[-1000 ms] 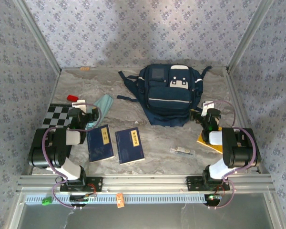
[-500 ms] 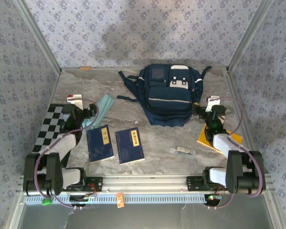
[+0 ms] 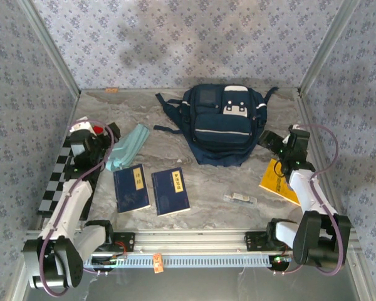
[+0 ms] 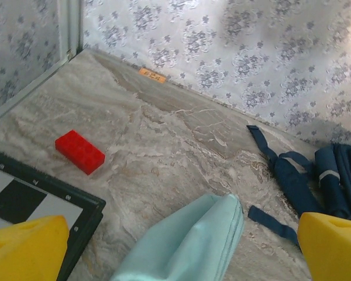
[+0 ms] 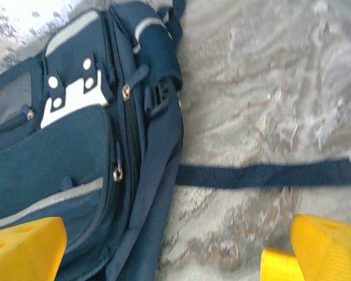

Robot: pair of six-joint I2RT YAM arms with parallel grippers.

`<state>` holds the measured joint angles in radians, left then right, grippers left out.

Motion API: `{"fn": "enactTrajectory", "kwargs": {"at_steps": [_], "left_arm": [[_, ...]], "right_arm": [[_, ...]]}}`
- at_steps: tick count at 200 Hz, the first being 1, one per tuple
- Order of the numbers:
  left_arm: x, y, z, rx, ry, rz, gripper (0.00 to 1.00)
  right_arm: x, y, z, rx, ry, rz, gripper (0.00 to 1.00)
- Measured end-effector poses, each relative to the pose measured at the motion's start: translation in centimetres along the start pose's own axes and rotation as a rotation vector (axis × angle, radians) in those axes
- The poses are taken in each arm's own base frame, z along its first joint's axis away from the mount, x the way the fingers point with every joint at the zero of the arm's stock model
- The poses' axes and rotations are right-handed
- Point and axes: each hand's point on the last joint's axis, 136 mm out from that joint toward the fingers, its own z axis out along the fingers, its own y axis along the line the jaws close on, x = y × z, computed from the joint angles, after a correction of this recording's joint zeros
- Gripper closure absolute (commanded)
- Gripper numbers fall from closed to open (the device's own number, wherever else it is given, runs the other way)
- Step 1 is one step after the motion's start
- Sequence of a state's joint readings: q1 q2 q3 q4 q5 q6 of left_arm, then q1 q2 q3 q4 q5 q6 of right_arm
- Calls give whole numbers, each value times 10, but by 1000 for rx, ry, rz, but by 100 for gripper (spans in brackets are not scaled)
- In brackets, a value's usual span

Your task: Pack the student bag

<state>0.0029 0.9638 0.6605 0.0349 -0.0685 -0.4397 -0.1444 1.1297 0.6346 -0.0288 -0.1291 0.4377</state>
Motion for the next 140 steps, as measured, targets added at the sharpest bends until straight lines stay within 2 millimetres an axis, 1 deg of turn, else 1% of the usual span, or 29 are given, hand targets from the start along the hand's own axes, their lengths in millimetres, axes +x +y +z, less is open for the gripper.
{"fn": "enactTrajectory", "kwargs": {"at_steps": [19, 44, 57, 71, 91, 121, 140], "left_arm": [[8, 4, -2, -25, 60, -57, 0], [30, 2, -5, -12, 165, -119, 0], [41, -4, -7, 5, 212, -146, 0], [52, -16, -12, 37, 255, -159, 0], [67, -42, -23, 110, 311, -157, 0], [87, -77, -36, 201, 374, -134, 0], [98, -95, -42, 245, 402, -117, 0]], "right_arm": [[10, 8, -2, -23, 62, 29, 0], [20, 28, -8, -69, 138, 26, 0], [25, 40, -12, -103, 179, 17, 0], [33, 49, -15, -129, 221, 10, 0], [48, 58, -17, -151, 293, 6, 0], [72, 74, -12, -186, 403, -7, 0], [79, 85, -6, -199, 448, -23, 0]]}}
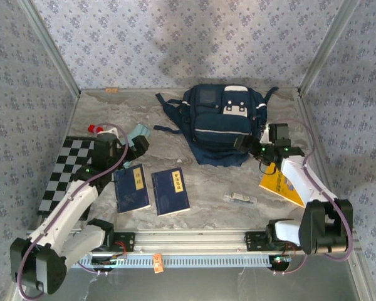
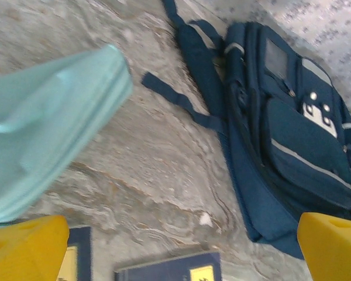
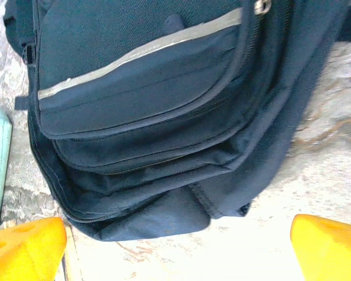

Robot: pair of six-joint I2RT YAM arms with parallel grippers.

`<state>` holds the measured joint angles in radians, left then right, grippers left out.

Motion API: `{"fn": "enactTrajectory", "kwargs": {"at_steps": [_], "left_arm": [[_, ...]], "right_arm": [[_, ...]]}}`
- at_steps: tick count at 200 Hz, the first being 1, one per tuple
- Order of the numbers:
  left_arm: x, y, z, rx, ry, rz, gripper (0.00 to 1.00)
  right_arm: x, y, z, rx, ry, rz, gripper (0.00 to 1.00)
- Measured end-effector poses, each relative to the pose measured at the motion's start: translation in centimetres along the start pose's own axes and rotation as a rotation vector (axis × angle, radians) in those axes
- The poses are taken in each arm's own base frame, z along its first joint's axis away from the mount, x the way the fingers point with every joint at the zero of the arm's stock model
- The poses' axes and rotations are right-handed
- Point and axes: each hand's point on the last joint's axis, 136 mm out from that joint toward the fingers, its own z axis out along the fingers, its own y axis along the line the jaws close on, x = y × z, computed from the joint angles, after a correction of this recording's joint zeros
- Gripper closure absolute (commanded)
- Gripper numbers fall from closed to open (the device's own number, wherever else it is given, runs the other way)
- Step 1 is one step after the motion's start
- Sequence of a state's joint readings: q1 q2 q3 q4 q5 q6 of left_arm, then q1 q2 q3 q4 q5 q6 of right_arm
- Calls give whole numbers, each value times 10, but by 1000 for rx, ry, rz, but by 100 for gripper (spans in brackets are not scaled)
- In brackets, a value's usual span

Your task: Pack the student bag

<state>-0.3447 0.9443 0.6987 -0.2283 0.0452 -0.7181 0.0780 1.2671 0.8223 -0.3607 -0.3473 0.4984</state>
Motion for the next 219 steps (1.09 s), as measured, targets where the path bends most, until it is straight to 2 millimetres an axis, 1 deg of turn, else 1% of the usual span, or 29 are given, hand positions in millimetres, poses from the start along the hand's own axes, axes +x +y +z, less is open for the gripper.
{"fn": "enactTrajectory", "kwargs": {"at_steps": [17, 45, 76, 97, 114, 127, 139, 151, 162, 178, 194, 206, 219], "left_arm": [[12, -11, 7, 19, 28, 11, 0], [28, -25, 23, 36, 62, 28, 0], [46, -30, 40, 31, 115, 54, 0], [48, -35, 46, 33, 132, 71, 0], [44, -40, 47, 43, 122, 79, 0], [42, -42, 46, 50, 116, 89, 0], [40, -44, 46, 53, 114, 99, 0], [38, -46, 45, 57, 110, 113, 0], [37, -47, 45, 60, 112, 123, 0], [34, -51, 45, 61, 116, 141, 0], [30, -57, 45, 69, 115, 149, 0], [29, -61, 44, 80, 116, 149, 0], [31, -65, 45, 90, 127, 146, 0]], "right_arm": [[-1, 9, 10, -2, 31, -14, 0], [-2, 12, 29, 12, 60, -21, 0], [3, 12, 53, 38, 108, -23, 0], [8, 16, 68, 53, 132, -27, 0], [13, 20, 80, 70, 142, -15, 0], [20, 28, 91, 69, 150, -8, 0], [28, 41, 100, 63, 155, -11, 0], [35, 59, 107, 47, 156, -18, 0], [44, 81, 113, 17, 161, -43, 0], [59, 108, 115, -11, 169, -78, 0], [70, 124, 111, -32, 174, -101, 0], [69, 128, 103, -41, 166, -104, 0], [56, 127, 88, -46, 132, -87, 0]]}}
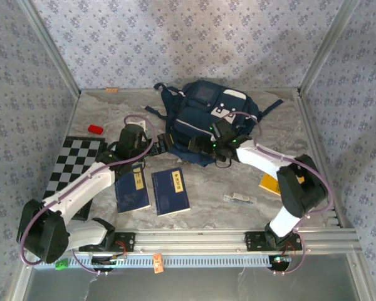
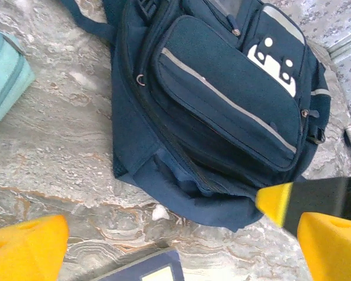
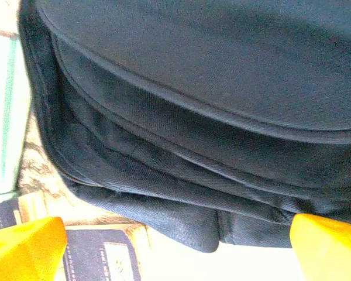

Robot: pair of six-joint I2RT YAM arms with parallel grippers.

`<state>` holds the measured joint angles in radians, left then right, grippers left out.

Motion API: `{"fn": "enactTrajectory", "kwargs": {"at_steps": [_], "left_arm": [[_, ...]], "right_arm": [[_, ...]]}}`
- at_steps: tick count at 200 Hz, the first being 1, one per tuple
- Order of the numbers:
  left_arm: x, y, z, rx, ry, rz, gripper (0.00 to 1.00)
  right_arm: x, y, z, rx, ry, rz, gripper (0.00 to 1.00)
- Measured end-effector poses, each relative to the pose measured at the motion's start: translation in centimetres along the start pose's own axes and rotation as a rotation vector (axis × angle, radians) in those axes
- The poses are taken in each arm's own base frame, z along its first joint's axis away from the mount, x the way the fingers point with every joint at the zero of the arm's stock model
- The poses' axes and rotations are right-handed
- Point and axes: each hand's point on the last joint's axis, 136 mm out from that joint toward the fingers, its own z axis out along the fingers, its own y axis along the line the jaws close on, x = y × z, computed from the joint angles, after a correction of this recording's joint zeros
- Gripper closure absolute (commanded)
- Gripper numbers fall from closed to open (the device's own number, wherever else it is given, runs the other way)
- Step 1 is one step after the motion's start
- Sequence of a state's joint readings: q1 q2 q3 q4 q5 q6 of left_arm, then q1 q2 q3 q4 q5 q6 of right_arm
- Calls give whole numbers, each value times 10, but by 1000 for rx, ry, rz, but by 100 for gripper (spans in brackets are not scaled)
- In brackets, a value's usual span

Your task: Pack the student bag

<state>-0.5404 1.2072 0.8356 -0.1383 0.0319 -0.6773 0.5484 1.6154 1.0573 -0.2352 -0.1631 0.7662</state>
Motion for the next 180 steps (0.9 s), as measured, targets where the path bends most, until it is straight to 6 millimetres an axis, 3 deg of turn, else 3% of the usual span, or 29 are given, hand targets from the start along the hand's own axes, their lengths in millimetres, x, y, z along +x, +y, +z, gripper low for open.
{"fn": "enactTrajectory", "kwargs": {"at_steps": [22, 41, 57, 81, 105, 180], "left_arm": [[10, -12, 9, 20, 40, -2, 0], [25, -31, 24, 43, 90, 0, 0], [38, -44, 34, 64, 126, -10, 0], [58, -64, 48, 93, 169, -14, 0], [76, -80, 64, 103, 205, -16, 0], [91, -70, 97, 33, 220, -46, 0]], "right_arm": [[-35, -16, -36, -4, -89, 42, 0], [-67, -48, -66, 22, -163, 93, 0], [-78, -78, -74, 65, -166, 125, 0], [-82, -123, -70, 136, -110, 177, 0], [-83, -150, -57, 178, -51, 206, 3], [-131, -175, -24, 150, -40, 227, 15]]}}
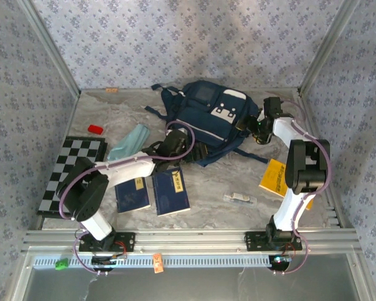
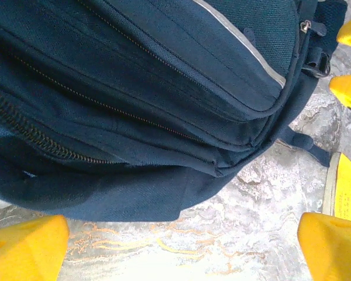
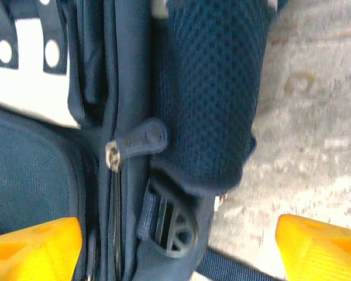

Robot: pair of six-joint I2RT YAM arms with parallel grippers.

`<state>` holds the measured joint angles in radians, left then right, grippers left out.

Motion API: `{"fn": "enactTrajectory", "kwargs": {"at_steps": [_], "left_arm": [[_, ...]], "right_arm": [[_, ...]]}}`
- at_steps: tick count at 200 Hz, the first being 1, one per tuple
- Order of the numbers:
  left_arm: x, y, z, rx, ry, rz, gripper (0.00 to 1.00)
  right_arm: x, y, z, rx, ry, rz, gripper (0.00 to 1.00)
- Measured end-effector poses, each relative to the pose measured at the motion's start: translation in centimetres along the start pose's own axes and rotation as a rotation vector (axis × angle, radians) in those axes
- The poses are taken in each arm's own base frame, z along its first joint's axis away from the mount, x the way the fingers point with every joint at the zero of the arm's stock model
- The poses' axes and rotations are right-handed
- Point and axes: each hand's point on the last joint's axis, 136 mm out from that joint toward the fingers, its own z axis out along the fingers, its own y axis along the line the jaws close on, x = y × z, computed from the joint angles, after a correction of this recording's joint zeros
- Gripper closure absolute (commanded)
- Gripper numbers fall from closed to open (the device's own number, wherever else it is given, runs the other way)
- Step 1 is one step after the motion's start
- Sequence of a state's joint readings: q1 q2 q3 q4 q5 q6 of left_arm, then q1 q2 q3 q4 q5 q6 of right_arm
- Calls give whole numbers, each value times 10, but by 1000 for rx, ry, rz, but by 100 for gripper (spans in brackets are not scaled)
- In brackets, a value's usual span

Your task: Pack the student bag

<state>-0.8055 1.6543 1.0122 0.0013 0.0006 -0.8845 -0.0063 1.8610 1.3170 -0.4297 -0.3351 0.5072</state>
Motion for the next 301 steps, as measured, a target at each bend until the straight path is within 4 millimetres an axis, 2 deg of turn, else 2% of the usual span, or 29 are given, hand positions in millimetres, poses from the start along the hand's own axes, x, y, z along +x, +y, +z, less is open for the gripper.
{"fn": "enactTrajectory", "kwargs": {"at_steps": [19, 51, 70, 88, 105, 132, 146, 175, 209, 226, 266, 301], "left_arm": [[-2, -2, 4, -1, -2, -2, 0], [-2, -1, 12, -11, 1, -8, 0], [-1, 1, 17, -21, 4, -4, 0], [-2, 3, 19, -23, 3, 13, 0], [-6, 2, 20, -23, -3, 27, 0], [-16, 6, 26, -32, -14, 39, 0], [-22, 11, 29, -42, -24, 49, 0], [-40, 20, 34, -61, -48, 85, 0], [-75, 23, 44, -78, -84, 133, 0], [-98, 24, 48, -80, -105, 155, 0], [-157, 27, 54, -83, -168, 192, 0], [-190, 31, 47, -103, -186, 236, 0]], "right_arm": [[-12, -1, 10, -19, -5, 3, 19], [-22, -2, 28, -40, 4, 5, 38], [-23, -3, 35, -51, 8, 1, 55], [-25, 0, 36, -67, 3, 1, 64], [-27, 2, 35, -84, -1, -6, 82], [-30, 10, 26, -126, -21, -11, 99], [-25, 13, 17, -140, -27, -11, 100], [-1, 13, -8, -155, -30, -10, 100], [26, 19, -42, -205, -52, 12, 100], [38, 28, -56, -234, -56, 27, 100], [57, 68, -72, -303, -85, 65, 100], [71, 81, -73, -315, -130, 175, 100]]}}
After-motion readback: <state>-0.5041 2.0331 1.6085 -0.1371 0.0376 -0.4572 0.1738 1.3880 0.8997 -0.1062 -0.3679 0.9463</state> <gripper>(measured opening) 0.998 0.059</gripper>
